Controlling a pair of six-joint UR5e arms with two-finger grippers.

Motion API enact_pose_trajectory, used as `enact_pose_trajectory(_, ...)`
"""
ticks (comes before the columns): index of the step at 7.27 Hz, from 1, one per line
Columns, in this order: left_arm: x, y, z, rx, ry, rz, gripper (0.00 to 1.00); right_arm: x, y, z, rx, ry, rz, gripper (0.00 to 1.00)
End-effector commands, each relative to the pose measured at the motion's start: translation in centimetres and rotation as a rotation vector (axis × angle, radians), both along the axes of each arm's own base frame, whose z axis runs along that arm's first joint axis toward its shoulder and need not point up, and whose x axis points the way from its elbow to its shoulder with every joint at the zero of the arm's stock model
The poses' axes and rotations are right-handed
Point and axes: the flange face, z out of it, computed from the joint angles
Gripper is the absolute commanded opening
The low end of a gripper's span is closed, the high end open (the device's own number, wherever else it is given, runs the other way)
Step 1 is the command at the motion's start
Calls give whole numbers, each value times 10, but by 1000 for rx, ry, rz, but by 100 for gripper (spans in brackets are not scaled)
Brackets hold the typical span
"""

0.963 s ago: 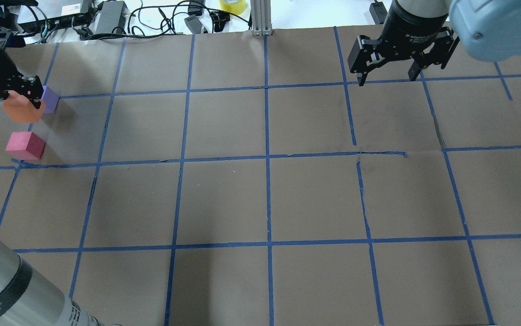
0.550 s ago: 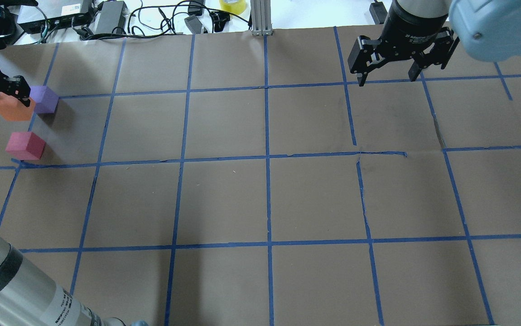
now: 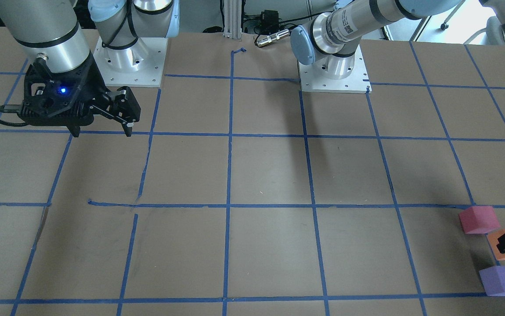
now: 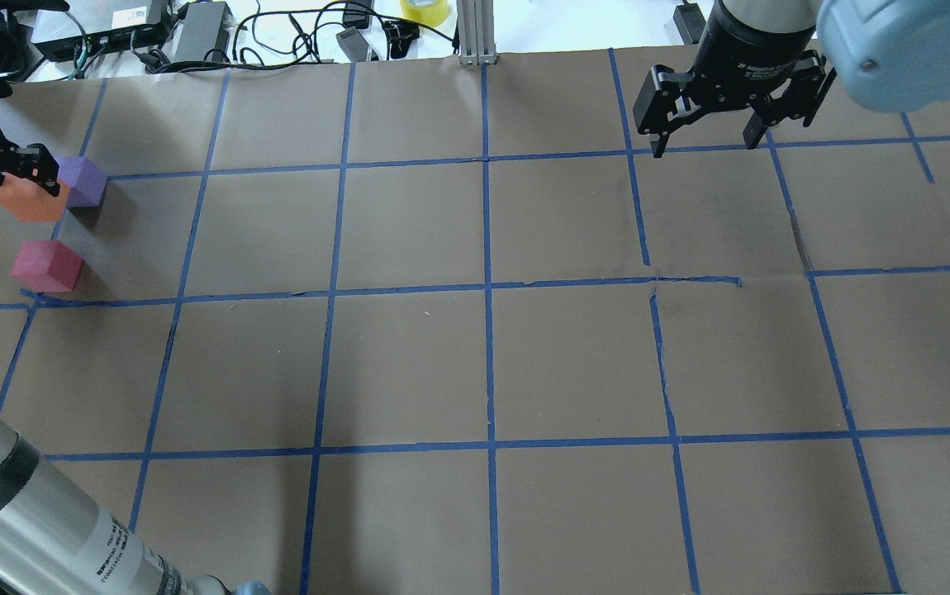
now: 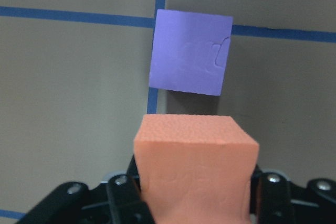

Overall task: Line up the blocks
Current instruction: 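Lower the orange cube between the purple cube and the pink cube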

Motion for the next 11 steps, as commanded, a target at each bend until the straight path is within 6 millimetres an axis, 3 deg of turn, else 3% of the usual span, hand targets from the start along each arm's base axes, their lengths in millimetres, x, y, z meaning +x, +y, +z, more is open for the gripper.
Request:
enact_pose_trajectory(1,0,0,-7,8,2,-17,0,1,0,-1,1,0,-1,100)
enact_pose_trajectory(7,5,-7,-26,-6,-10,-49,0,1,-1,-1,1,-4,-4,100)
enact_pose_trajectory(11,6,-9,-53,16,6,-62,0,1,0,-1,1,-3,0,100)
